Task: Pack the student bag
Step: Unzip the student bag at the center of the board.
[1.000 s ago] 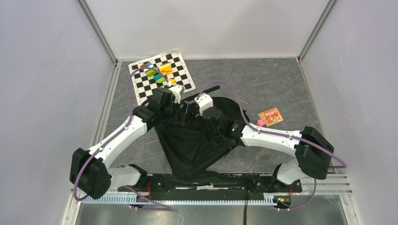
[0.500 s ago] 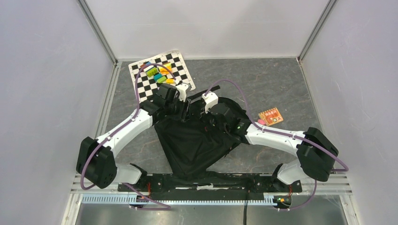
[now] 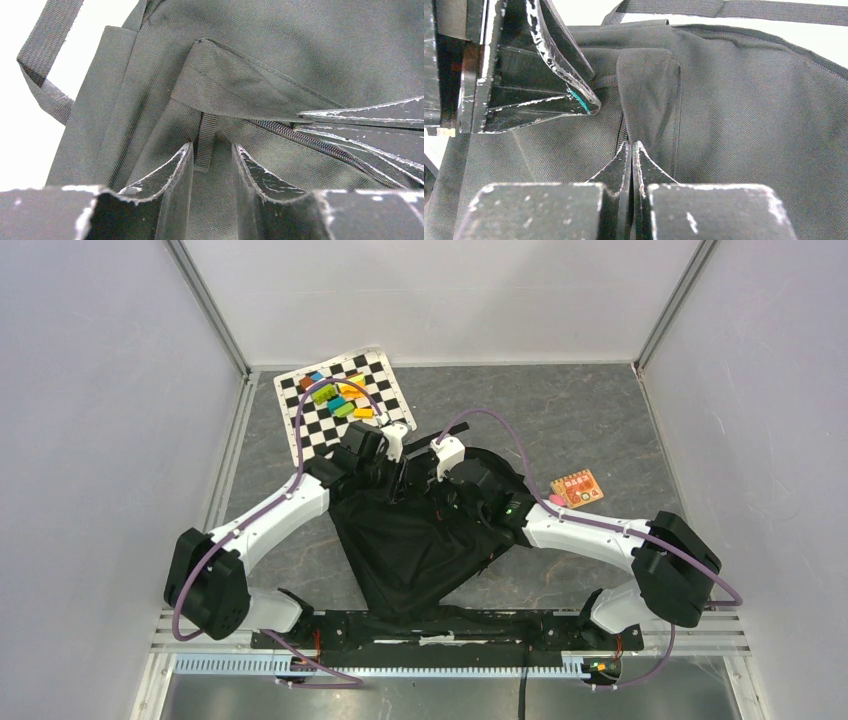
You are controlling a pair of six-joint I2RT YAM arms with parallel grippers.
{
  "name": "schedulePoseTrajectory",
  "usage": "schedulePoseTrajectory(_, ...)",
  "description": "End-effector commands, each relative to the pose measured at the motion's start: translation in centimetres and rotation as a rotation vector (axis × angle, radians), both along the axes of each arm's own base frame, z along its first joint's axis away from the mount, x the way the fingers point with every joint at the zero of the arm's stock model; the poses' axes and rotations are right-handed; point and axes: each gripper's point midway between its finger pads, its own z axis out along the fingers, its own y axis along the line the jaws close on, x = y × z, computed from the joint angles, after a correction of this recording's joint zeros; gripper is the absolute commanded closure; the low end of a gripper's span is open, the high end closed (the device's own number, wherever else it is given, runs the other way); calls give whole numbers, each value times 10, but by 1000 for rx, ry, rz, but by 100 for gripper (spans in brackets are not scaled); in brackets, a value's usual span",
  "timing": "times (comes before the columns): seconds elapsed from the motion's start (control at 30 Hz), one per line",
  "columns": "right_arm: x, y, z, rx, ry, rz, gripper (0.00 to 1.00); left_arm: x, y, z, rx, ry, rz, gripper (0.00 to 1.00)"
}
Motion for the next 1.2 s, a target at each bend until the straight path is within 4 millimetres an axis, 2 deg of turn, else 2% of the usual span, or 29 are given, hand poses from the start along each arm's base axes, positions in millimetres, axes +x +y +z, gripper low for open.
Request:
schedulePoseTrajectory(0.0, 6, 1, 19, 57, -36, -18, 100, 3, 1, -4, 32, -18, -19, 62)
schedulePoseTrajectory(0.2, 6, 1, 19, 58, -32, -19, 100, 3, 2, -11, 66, -1, -9, 85)
schedulePoseTrajectory(0.33, 6, 1, 18, 58, -31, -19, 100, 0, -1, -4, 50, -20, -21, 98)
schedulePoseTrajectory(0.47, 6, 0, 15, 49, -23, -19, 100, -2, -3, 12, 4, -48, -7, 98)
schedulePoseTrajectory(0.57, 5, -2, 12, 37, -16, -22, 100, -12, -13, 21, -72, -21, -29, 98)
schedulePoseTrajectory(0.73, 5, -2, 11, 33, -14, -17, 100, -27, -21, 25, -119, 40, -47, 98)
schedulePoseTrajectory(1.17, 9, 7, 12, 35, -5, 7, 100, -48, -29, 30, -135, 35, -53, 98)
